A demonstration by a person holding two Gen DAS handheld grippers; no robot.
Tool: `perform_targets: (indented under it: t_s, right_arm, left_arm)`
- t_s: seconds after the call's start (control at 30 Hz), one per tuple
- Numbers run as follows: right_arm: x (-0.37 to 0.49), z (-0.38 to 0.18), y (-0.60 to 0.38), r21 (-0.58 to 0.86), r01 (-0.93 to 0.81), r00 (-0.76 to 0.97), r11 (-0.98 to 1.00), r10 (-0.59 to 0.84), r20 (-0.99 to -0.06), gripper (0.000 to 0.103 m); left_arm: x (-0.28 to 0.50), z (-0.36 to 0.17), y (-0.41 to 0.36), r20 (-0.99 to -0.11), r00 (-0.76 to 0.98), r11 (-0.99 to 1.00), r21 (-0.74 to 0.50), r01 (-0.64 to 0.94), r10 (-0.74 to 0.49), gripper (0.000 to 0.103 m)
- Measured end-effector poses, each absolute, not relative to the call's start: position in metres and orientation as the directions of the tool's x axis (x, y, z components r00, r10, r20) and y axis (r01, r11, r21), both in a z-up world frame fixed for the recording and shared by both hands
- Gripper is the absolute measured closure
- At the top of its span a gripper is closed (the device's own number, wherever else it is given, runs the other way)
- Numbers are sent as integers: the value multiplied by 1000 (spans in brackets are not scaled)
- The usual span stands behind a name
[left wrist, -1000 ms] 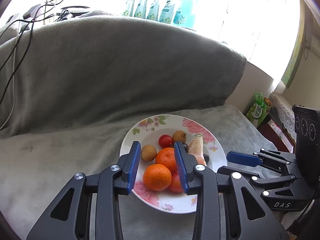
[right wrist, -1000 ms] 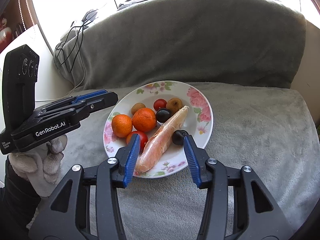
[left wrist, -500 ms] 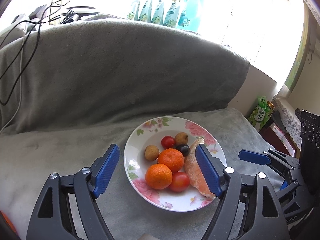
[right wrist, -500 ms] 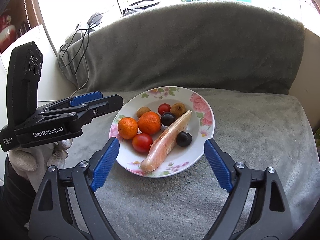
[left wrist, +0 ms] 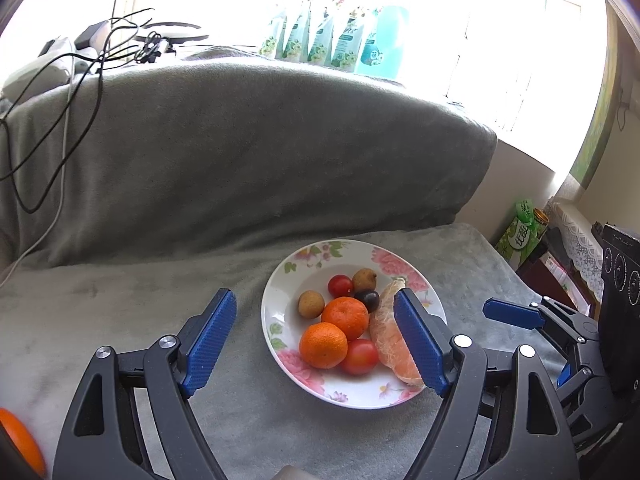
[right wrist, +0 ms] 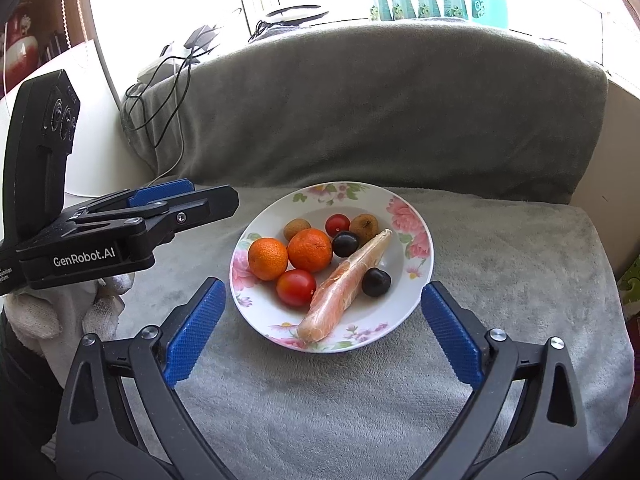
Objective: Organize fruits
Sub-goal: 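Move both tools away from the plate toward the large orange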
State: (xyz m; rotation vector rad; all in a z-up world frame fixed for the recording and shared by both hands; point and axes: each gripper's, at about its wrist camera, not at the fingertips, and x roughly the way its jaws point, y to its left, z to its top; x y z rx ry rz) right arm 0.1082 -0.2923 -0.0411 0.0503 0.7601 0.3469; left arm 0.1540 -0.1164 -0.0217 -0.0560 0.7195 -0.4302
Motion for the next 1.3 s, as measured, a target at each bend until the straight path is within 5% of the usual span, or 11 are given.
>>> perform_targets:
  t_s: [1.3]
  right_arm:
    - [125, 9, -142, 220, -533, 530, 817, 525, -666, 3]
  left_arm:
    - [60, 7, 70, -530, 835, 974, -226, 30, -149, 22]
